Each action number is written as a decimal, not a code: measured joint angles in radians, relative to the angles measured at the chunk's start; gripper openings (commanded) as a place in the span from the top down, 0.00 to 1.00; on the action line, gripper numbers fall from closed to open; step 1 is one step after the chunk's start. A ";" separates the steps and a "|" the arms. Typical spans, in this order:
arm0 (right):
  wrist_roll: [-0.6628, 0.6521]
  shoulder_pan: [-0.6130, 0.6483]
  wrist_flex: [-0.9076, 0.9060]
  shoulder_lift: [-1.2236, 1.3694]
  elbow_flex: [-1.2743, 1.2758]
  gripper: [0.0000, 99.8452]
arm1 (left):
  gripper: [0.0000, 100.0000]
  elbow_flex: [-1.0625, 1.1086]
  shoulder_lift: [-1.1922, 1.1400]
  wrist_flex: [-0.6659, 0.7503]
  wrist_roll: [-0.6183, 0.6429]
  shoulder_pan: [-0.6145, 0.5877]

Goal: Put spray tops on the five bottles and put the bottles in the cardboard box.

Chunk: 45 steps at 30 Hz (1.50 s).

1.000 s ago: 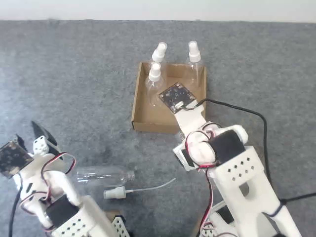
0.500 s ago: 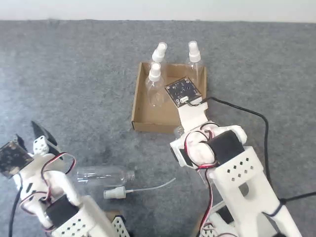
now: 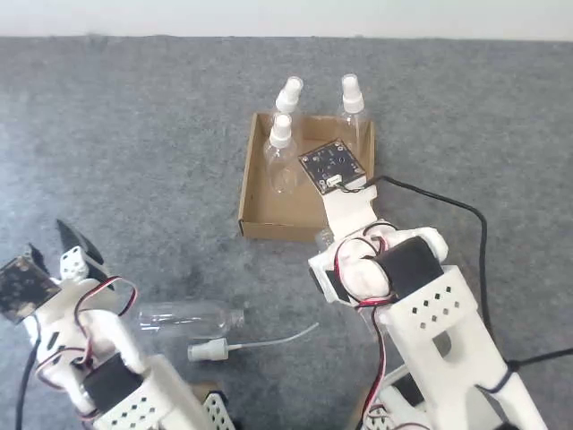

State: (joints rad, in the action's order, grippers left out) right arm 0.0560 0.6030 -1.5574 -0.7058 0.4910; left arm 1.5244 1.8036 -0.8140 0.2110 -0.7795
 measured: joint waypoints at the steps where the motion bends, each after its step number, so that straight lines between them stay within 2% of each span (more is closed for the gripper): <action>1: 0.000 0.000 0.000 -0.003 0.000 0.99 | 0.84 0.000 0.000 0.000 0.000 0.000; 8: 0.000 0.000 0.009 -0.161 0.060 0.99 | 0.84 0.000 0.000 0.000 0.000 0.000; 15: 0.000 0.002 0.198 -0.436 0.318 0.99 | 0.84 0.000 0.000 0.000 0.000 0.000; 20: 0.000 0.002 0.244 -0.552 0.384 0.99 | 0.84 0.000 0.000 0.000 0.000 0.000; 35: 0.000 -0.002 0.353 -0.592 0.506 0.99 | 0.84 0.000 0.000 0.000 0.000 0.000; 38: 0.000 -0.041 0.353 -0.592 0.506 0.99 | 0.84 -0.002 0.000 0.000 -0.002 0.000; 45: 0.000 -0.114 0.353 -0.592 0.509 0.99 | 0.84 -0.041 0.000 -0.049 -0.160 0.083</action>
State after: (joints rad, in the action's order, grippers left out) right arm 0.0560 0.4895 -1.2045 -1.2981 1.0004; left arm 1.4830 1.8036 -0.8631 0.0514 -0.6966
